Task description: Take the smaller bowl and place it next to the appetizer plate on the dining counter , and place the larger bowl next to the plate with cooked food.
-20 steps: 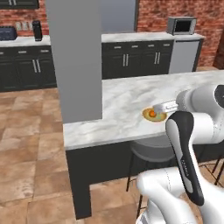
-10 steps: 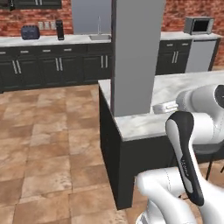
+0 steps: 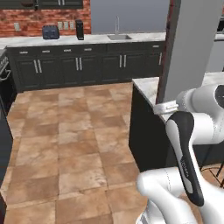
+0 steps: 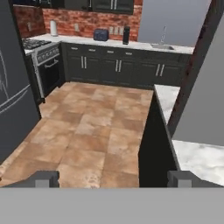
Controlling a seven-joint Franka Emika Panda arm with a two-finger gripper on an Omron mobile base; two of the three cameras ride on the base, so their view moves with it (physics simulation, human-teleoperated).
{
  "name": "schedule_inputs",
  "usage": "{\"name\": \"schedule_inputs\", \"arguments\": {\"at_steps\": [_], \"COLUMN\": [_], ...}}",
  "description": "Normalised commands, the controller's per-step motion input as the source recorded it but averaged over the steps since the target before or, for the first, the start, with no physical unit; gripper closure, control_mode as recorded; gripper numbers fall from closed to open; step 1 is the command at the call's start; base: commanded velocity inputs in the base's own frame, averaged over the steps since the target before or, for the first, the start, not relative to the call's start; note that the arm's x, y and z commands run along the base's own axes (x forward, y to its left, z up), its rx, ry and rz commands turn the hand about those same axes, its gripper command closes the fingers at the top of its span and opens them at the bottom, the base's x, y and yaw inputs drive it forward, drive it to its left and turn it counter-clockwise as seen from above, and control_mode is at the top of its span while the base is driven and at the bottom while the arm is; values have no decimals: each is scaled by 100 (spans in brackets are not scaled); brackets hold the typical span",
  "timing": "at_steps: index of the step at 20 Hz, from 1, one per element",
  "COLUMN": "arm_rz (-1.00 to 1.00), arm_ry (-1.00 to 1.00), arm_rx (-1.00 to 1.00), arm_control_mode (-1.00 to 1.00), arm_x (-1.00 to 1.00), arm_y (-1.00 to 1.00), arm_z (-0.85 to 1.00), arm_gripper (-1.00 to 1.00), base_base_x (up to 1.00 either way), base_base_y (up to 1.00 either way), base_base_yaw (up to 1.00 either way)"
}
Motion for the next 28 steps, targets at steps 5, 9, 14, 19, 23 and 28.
{"name": "schedule_inputs", "arguments": {"at_steps": [5, 9, 14, 19, 23, 28], "arm_rz": [0, 0, 0, 0, 0, 0], "arm_ry": [0, 0, 0, 0, 0, 0], "arm_rx": [0, 0, 0, 0, 0, 0], "arm_control_mode": [100, 100, 100, 100, 100, 100], "arm_x": [0, 0, 0, 0, 0, 0], "arm_y": [0, 0, 0, 0, 0, 0], "arm_z": [0, 0, 0, 0, 0, 0], "arm_gripper": [-100, -100, -100, -100, -100, -100], "base_base_x": [75, 100, 100, 100, 100, 100], "base_base_y": [100, 94, 80, 29, -15, -5], "base_base_yaw": [0, 0, 1, 10, 12, 9]}}
